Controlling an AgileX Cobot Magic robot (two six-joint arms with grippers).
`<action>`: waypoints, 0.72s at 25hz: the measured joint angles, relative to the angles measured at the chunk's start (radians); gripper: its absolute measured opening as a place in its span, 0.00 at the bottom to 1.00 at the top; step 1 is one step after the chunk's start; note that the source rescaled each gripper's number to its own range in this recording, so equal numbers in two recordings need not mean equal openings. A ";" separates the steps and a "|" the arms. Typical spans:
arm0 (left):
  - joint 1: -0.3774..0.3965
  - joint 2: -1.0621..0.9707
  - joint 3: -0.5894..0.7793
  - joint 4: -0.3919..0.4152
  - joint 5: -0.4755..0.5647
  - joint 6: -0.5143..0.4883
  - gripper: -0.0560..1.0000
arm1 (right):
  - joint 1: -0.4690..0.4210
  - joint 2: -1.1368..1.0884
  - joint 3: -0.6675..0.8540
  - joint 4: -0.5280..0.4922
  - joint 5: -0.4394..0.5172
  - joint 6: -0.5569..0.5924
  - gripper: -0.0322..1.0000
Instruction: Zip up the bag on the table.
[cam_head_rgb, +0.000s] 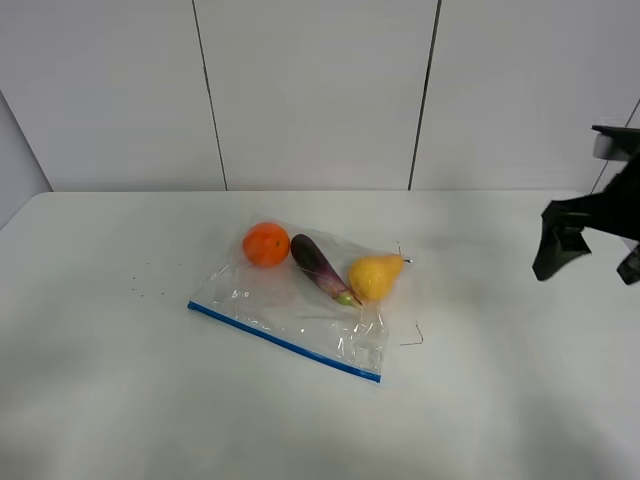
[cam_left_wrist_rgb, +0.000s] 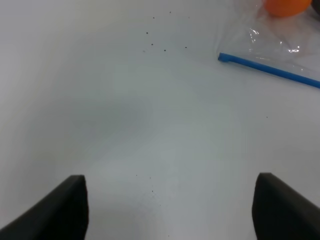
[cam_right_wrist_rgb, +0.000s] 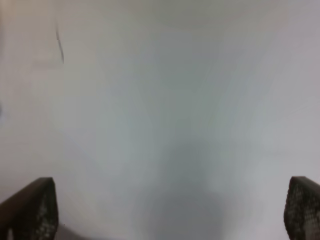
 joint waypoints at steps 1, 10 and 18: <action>0.000 0.000 0.000 0.000 0.000 0.000 0.99 | 0.000 -0.048 0.056 -0.005 0.001 0.000 1.00; 0.000 0.000 0.000 0.000 0.000 0.000 0.99 | 0.000 -0.571 0.445 -0.015 -0.075 0.000 1.00; 0.000 0.000 0.000 0.000 0.000 0.000 0.99 | 0.000 -1.052 0.617 -0.014 -0.150 0.000 1.00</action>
